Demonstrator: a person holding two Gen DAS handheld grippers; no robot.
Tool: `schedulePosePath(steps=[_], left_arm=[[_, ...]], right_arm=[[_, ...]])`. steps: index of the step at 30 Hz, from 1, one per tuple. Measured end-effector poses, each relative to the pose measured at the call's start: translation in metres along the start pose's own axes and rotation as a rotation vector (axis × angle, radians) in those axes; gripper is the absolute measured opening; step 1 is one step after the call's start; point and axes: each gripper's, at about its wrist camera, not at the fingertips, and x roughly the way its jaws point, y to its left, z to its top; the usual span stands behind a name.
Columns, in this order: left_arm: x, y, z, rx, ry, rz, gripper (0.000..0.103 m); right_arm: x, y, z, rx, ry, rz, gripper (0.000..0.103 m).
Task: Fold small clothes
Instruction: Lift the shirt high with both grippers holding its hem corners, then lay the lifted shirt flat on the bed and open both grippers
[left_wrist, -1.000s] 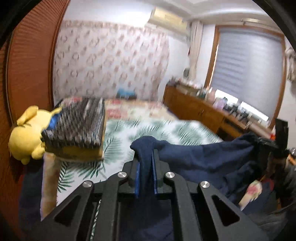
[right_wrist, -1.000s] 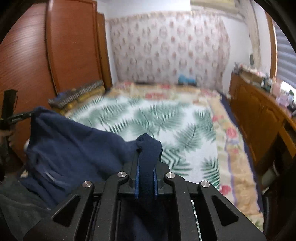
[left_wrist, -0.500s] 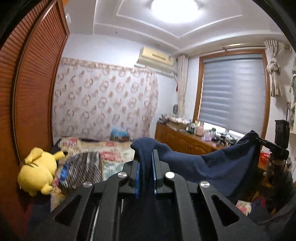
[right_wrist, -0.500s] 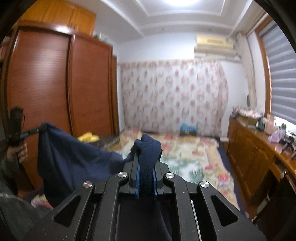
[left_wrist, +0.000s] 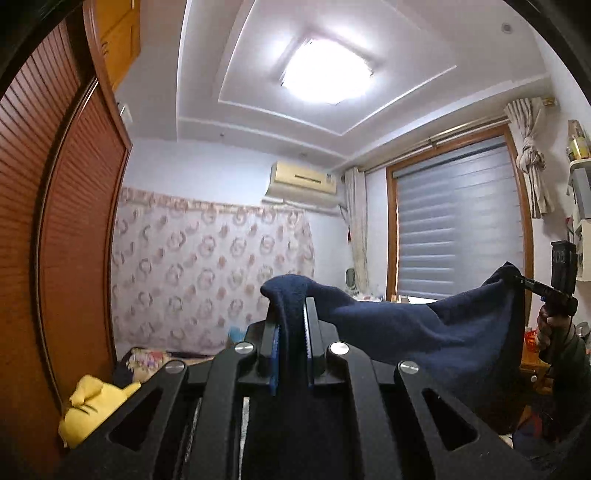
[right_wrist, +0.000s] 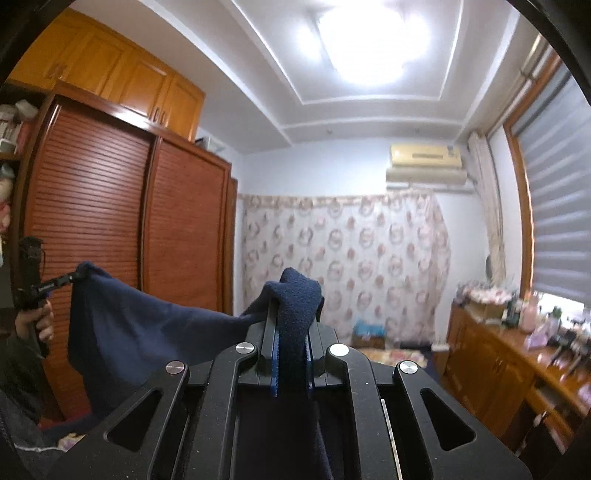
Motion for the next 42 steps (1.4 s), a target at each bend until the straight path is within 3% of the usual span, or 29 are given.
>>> schedulePosePath(steps=[5,11,14,20,22,24,27,30,32,36,42], left_arm=[[0.028,0.011,-0.014,-0.004,0.038,0.004,0.007],[0.112,0.032,-0.064,0.006,0.185,0.047,0.007],[0.158,0.039,-0.095,0.012,0.26,0.082,0.007],[0.268,0.043,-0.194,0.006,0.447,0.14,0.014],[0.301,0.049,-0.232,0.028,0.535,0.203,0.02],[0.313,0.049,-0.252,0.02,0.598,0.192,0.022],[0.315,0.045,-0.273,-0.002,0.656,0.167,0.038],[0.305,0.036,-0.281,-0.03,0.704,0.126,0.052],[0.297,0.027,-0.288,-0.019,0.748,0.097,0.054],[0.27,0.017,-0.299,-0.008,0.798,0.067,0.054],[0.241,0.012,-0.329,-0.029,0.86,0.043,0.054]], right_arm=[[0.008,-0.008,0.0,-0.034,0.02,-0.04,0.007],[0.059,-0.042,-0.042,-0.026,0.151,-0.093,0.007],[0.103,-0.069,-0.081,0.005,0.248,-0.103,0.007],[0.198,-0.117,-0.18,0.076,0.42,-0.163,0.008],[0.241,-0.128,-0.224,0.073,0.532,-0.192,0.013],[0.271,-0.131,-0.266,0.029,0.629,-0.23,0.026],[0.288,-0.136,-0.304,0.047,0.711,-0.25,0.03],[0.279,-0.137,-0.318,0.083,0.708,-0.244,0.034],[0.27,-0.137,-0.32,0.088,0.709,-0.227,0.037],[0.243,-0.122,-0.321,0.129,0.718,-0.2,0.056],[0.201,-0.113,-0.358,0.227,0.797,-0.188,0.057]])
